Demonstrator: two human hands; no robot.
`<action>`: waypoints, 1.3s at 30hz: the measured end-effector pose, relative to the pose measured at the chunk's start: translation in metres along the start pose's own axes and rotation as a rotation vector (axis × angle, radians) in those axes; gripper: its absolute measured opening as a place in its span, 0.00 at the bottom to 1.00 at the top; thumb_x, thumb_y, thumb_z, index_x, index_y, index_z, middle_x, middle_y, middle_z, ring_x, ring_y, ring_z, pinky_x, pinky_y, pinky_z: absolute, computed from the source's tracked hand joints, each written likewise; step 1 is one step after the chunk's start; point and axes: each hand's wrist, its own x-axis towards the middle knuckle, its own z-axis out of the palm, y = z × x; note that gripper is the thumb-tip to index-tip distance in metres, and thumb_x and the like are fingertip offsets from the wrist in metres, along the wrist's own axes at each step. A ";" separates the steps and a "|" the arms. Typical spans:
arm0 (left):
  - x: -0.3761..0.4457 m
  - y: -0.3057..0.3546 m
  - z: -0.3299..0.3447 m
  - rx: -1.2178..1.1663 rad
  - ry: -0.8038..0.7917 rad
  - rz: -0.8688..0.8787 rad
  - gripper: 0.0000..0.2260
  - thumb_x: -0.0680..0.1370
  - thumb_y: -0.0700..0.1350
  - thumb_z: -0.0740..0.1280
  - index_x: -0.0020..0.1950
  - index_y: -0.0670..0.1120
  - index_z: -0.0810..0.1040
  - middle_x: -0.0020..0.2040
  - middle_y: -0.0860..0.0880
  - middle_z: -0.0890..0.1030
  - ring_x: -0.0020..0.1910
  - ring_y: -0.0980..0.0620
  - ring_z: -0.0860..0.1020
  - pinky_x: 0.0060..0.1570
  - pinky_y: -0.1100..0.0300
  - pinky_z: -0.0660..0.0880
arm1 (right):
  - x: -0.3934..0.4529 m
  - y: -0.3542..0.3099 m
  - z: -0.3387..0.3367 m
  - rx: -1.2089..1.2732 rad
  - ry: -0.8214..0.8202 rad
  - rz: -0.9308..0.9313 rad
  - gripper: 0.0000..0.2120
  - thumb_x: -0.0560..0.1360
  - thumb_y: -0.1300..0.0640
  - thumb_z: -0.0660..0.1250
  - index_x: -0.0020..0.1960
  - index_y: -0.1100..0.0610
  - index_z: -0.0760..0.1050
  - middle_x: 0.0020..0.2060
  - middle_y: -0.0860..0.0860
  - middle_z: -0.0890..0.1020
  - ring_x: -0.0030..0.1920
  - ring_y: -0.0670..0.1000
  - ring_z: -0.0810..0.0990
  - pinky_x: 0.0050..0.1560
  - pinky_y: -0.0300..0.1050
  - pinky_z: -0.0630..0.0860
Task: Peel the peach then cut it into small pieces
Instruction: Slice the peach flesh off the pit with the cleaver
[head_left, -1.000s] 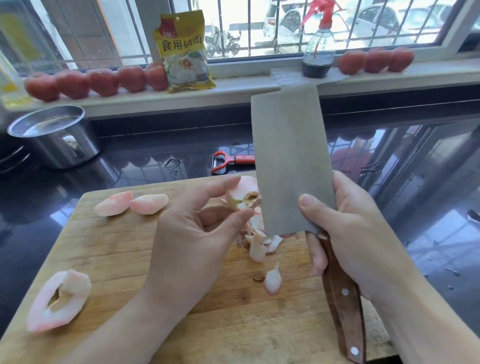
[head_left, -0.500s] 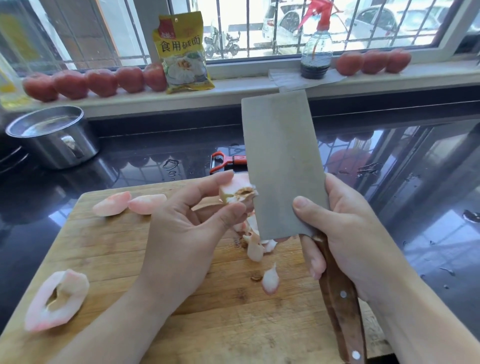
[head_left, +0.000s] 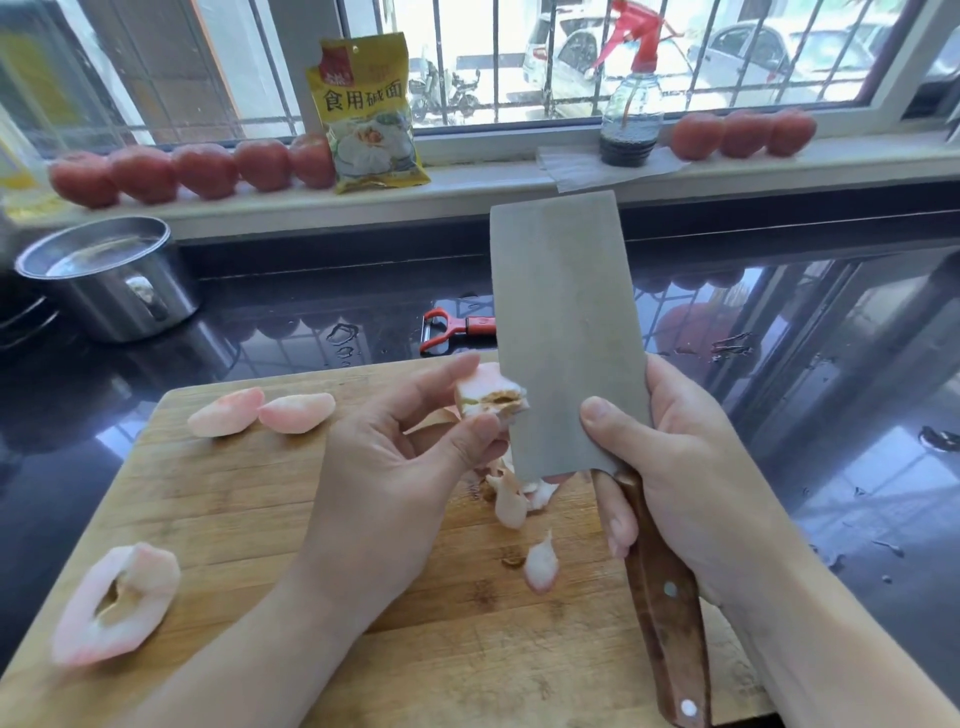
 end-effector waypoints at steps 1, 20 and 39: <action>0.000 0.000 0.000 0.004 -0.004 -0.001 0.21 0.71 0.43 0.74 0.64 0.49 0.81 0.53 0.52 0.87 0.51 0.49 0.87 0.49 0.54 0.85 | 0.000 0.000 0.001 -0.011 0.002 -0.003 0.09 0.85 0.60 0.60 0.62 0.52 0.74 0.32 0.46 0.83 0.17 0.53 0.68 0.22 0.43 0.70; 0.022 0.008 -0.022 -0.348 0.066 -0.222 0.21 0.77 0.45 0.69 0.70 0.48 0.75 0.52 0.45 0.85 0.48 0.49 0.82 0.46 0.56 0.80 | 0.004 -0.033 -0.013 -0.144 -0.053 0.097 0.09 0.85 0.59 0.59 0.62 0.51 0.73 0.23 0.48 0.79 0.19 0.50 0.69 0.23 0.45 0.71; 0.017 0.001 -0.028 0.266 -0.034 -0.233 0.19 0.79 0.46 0.74 0.68 0.60 0.79 0.46 0.51 0.86 0.40 0.56 0.80 0.44 0.62 0.77 | 0.022 -0.013 -0.002 -0.215 -0.088 -0.015 0.08 0.84 0.60 0.59 0.60 0.52 0.73 0.46 0.53 0.86 0.18 0.54 0.69 0.22 0.43 0.67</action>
